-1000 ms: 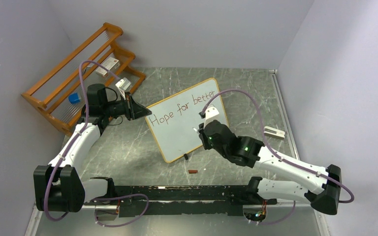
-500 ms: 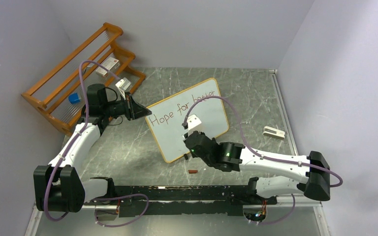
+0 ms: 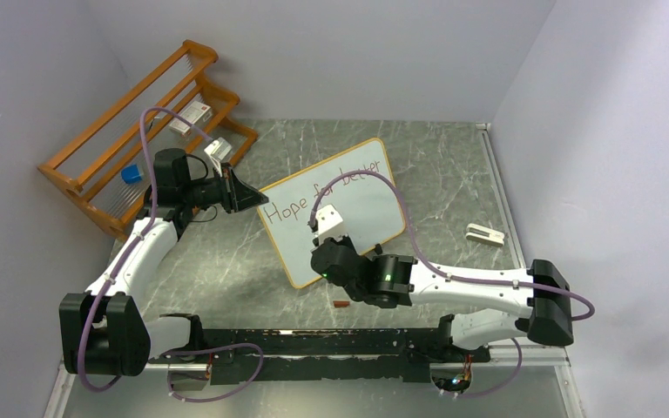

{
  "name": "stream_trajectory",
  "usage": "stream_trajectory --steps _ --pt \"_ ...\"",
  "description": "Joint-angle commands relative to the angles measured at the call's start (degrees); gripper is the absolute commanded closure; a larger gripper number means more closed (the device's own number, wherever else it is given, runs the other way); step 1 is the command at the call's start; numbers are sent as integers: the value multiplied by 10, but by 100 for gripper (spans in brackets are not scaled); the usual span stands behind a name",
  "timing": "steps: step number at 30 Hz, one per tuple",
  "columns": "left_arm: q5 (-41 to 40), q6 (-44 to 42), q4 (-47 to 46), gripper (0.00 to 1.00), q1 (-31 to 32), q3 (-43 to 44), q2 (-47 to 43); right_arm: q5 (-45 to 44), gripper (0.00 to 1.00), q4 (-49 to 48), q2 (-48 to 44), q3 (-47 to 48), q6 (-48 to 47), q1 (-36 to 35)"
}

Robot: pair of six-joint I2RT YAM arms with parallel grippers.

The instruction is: Write a sentence on the whiteboard

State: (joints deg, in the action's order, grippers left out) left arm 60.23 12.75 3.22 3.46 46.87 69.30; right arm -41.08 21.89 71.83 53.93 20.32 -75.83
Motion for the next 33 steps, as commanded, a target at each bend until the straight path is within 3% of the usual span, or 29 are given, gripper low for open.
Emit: stream_trajectory --steps 1,33 --pt "-51 -37 48 95 9 -18 18 -36 100 -9 16 20 2 -4" --pt "-48 -36 47 95 10 -19 18 -47 100 -31 58 38 -9 -2"
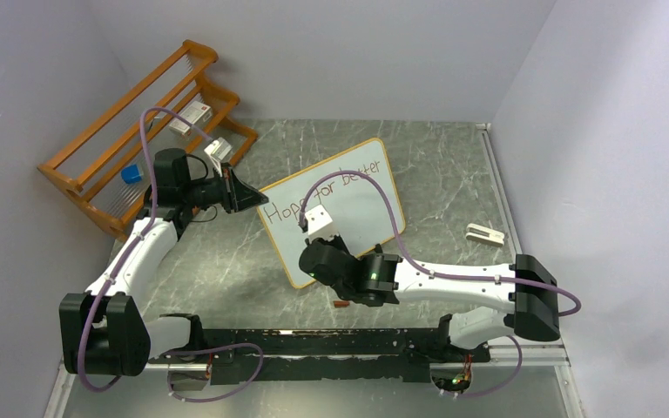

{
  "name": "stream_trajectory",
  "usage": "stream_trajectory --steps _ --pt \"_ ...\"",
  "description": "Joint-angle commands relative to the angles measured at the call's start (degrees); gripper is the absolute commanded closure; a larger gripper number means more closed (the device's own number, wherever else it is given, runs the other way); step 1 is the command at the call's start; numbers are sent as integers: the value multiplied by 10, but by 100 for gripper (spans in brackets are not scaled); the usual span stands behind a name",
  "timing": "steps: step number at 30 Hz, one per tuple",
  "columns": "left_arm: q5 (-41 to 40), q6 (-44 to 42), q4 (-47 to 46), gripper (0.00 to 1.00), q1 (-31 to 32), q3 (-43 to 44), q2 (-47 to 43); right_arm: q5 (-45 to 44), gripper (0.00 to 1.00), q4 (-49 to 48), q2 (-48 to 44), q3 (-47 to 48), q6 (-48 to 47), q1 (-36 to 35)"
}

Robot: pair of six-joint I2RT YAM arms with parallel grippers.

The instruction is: Write a sentence on the whiteboard

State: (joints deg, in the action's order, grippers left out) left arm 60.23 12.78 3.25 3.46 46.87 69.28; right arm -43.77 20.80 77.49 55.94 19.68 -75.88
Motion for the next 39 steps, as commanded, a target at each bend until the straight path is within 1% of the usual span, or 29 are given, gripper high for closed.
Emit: stream_trajectory --steps 1,20,39 --pt "-48 -36 47 95 10 -19 18 -20 100 -23 2 18 -5 -2" --pt "-49 -38 48 95 10 -18 17 15 100 -33 13 27 -25 -3" --pt "-49 -37 48 95 9 -18 17 54 100 0 22 31 -31 -3"
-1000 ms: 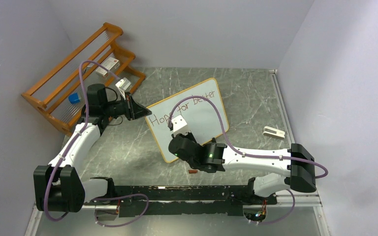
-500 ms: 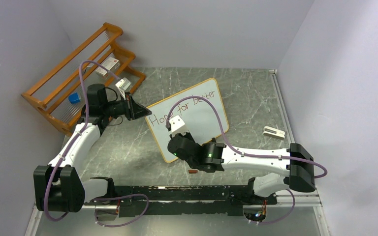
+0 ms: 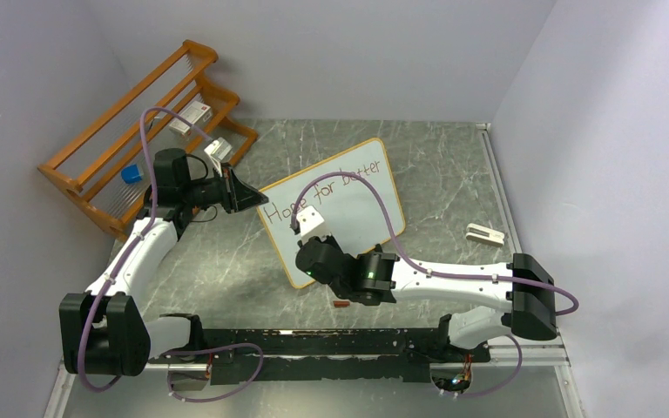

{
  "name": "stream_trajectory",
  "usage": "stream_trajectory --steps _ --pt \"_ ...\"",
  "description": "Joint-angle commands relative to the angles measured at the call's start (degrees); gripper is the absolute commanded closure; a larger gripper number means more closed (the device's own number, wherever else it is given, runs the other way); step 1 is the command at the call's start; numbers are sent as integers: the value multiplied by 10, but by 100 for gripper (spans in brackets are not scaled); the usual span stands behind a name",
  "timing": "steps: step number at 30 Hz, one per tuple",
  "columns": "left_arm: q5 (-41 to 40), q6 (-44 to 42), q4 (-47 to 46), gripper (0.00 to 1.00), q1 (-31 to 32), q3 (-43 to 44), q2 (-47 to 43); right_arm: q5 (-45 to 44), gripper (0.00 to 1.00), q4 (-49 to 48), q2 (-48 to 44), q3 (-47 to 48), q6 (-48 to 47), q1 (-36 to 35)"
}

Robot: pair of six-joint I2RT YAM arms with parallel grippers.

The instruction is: Write a sentence on the whiteboard

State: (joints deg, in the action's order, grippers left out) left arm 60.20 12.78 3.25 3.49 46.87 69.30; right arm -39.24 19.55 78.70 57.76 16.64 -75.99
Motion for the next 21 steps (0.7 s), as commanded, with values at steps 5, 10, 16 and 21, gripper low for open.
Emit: stream_trajectory --steps 5,10,16,21 --pt "-49 -37 49 95 9 -18 17 9 100 27 9 9 4 -3" --pt "-49 -37 49 95 10 -18 18 -3 100 42 6 5 7 -3" --pt "-49 -38 49 95 9 -18 17 -16 100 46 1 2 8 -3" --pt "-49 -38 50 95 10 -18 17 -35 100 43 -2 2 10 -2"
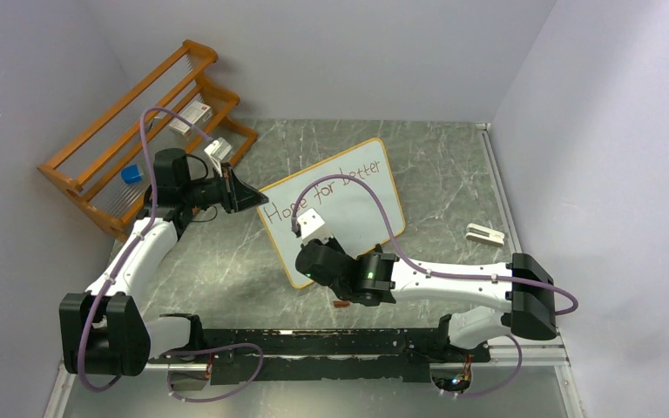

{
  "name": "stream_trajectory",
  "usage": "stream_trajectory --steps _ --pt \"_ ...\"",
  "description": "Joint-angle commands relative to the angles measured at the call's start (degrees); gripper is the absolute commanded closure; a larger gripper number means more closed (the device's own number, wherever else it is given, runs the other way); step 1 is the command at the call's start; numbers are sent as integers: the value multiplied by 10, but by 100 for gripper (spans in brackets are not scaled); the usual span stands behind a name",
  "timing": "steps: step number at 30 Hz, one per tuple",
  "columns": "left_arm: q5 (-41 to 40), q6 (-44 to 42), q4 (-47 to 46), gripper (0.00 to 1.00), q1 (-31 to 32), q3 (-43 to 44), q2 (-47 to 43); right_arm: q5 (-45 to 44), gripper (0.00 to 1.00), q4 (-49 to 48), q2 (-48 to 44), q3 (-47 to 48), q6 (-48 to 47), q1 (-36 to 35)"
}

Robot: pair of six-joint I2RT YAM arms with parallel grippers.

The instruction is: Write a sentence on the whiteboard

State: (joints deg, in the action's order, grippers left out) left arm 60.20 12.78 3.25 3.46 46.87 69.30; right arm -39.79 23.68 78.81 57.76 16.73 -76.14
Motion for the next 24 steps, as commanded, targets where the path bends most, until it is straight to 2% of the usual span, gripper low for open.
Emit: stream_trajectory --steps 1,24 --pt "-49 -38 50 95 10 -18 17 -32 100 -1 -5 1 7 -1" --pt "-49 -39 51 95 10 -18 16 -55 100 -81 -27 18 -40 8"
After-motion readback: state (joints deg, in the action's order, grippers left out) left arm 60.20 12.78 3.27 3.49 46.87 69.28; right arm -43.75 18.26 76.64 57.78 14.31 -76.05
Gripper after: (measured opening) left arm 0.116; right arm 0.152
